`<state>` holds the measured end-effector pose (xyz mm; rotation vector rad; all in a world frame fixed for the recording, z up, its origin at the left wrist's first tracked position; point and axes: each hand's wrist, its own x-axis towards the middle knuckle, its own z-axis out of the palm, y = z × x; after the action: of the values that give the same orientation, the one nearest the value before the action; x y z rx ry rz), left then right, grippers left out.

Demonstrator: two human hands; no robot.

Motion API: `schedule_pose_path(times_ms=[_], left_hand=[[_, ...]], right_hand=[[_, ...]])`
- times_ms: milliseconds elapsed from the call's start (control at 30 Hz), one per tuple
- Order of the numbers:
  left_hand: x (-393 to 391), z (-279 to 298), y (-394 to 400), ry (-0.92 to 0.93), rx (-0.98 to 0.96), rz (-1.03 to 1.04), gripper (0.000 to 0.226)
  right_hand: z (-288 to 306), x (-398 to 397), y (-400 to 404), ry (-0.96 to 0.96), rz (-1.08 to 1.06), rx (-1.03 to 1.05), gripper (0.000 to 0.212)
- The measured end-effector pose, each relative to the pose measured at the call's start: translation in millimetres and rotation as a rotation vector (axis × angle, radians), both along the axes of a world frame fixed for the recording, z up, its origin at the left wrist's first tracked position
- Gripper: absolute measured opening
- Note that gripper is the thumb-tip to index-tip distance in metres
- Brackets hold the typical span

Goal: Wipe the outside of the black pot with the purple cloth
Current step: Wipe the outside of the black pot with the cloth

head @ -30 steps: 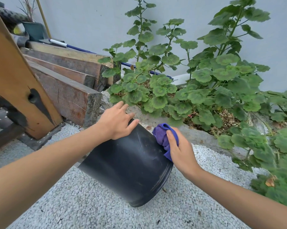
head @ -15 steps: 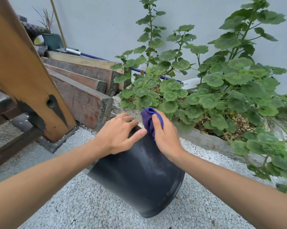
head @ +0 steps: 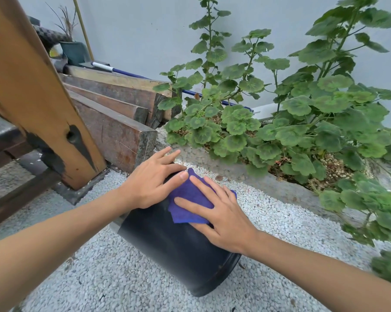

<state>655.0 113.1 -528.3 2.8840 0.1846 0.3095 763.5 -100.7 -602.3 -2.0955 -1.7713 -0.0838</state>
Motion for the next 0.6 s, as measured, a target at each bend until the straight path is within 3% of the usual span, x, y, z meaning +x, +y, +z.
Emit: schedule_pose_path(times_ms=[133, 267, 467, 600], left_hand=[[9.1, 0.5, -5.8, -0.102, -0.165, 0.079, 0.071], [17.9, 4.9, -10.6, 0.000, -0.222, 0.206, 0.078], [27.9, 9.0, -20.1, 0.118, -0.090, 0.366, 0.082], [29.1, 7.3, -29.7, 0.095, 0.100, 0.368, 0.063]], right_hand=[[-5.1, 9.3, -19.1, -0.103, 0.069, -0.002, 0.051], [-16.7, 13.4, -40.3, -0.201, 0.147, 0.025, 0.047], [-24.5, 14.9, -61.7, -0.311, 0.239, 0.015, 0.050], [-18.9, 15.7, -68.9, -0.283, 0.268, -0.005, 0.049]])
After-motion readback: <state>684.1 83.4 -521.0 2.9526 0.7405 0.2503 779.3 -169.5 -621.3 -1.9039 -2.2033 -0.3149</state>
